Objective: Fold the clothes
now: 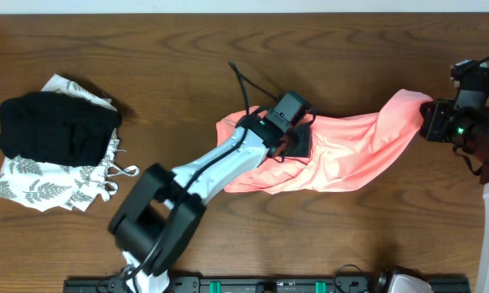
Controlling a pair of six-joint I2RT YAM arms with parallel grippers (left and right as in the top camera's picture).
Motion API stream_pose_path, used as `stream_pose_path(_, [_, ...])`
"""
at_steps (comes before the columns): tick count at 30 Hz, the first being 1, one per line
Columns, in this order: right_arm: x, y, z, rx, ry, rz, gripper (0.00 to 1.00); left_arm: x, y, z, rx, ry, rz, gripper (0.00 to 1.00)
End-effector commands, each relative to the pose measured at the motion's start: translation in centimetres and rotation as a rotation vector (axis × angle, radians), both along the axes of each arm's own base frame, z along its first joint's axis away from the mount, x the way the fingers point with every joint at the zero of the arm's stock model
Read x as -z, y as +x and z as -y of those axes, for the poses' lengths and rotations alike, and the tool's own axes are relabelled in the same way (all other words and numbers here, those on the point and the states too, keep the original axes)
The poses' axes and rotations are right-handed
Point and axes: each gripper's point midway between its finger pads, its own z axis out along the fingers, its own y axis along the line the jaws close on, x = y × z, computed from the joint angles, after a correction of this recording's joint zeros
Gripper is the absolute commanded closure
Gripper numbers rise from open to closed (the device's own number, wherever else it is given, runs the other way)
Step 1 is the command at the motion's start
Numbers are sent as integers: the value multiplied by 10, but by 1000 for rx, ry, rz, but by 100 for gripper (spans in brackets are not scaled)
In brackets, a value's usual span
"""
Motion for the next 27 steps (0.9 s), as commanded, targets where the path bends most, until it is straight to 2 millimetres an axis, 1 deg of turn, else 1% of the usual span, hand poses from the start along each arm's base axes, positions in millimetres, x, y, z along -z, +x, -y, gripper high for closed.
stream_pose_path(1, [-8,2,-1,4,4,19,99,-1,-5,5,26,27,31,48])
stream_pose_path(4, [-8,2,-1,4,4,19,99,3,-11,16,44,18,33,47])
stream_pose_path(7, [-8,2,-1,4,4,19,99,9,-13,24,54,10,36,45])
stream_pose_path(13, [-8,2,-1,4,4,19,99,19,-12,32,67,-11,24,44])
stream_pose_path(17, [-7,2,-1,4,5,16,99,30,-12,32,67,2,12,44])
stream_pose_path(19, [-7,2,-1,4,5,16,99,33,-13,34,78,-6,9,44])
stream_pose_path(22, [-7,2,-1,4,5,16,99,29,-16,45,115,-56,5,44])
stream_pose_path(27, [-7,2,-1,4,5,16,99,25,-19,53,143,-94,-1,44])
